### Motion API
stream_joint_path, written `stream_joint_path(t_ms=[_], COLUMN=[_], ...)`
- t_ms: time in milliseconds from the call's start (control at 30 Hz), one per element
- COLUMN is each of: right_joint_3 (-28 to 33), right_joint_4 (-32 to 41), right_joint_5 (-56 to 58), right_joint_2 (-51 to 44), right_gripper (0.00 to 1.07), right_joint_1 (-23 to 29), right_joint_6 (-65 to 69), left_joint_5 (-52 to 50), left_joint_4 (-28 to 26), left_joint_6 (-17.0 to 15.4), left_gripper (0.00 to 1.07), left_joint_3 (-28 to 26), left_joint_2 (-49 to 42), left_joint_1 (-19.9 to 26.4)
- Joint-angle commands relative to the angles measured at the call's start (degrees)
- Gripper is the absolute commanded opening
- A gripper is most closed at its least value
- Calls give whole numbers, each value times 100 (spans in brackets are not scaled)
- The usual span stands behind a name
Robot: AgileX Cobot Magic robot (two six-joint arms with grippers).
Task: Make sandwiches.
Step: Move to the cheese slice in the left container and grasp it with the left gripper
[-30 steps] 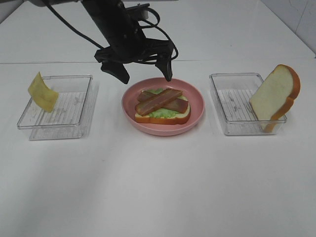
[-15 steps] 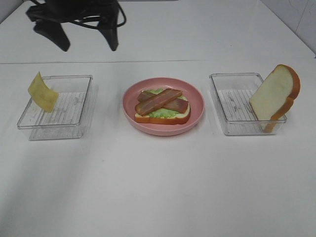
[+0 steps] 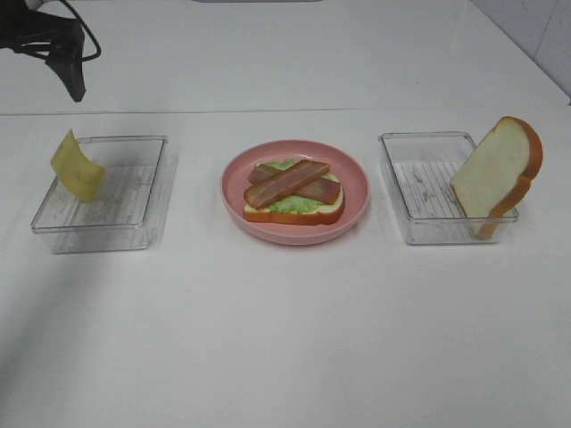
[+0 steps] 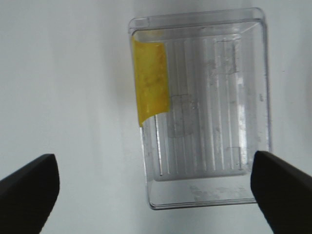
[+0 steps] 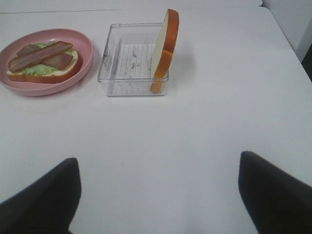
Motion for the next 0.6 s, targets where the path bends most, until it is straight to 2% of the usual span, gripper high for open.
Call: stream_joint_path(t_ms=[33,167,600], right_joint_3=[6,6,6], right_joint_4=[0,0,0], right_joint_5=[-63,-63,-63], right_joint_2=[-120,-120,-120], right_gripper=[85,85,85], right_joint_1=[0,0,0], right_joint_6=[-52,-52,-52], left_joint_5=[40,-195,-178], left_joint_4=[57,46,46], left_joint_6=[40,40,40], left_gripper=[101,101,100], left_joint_3=[29,-40,-1186], left_joint_2=[264,481,1684], left_joint_1=[40,86,97])
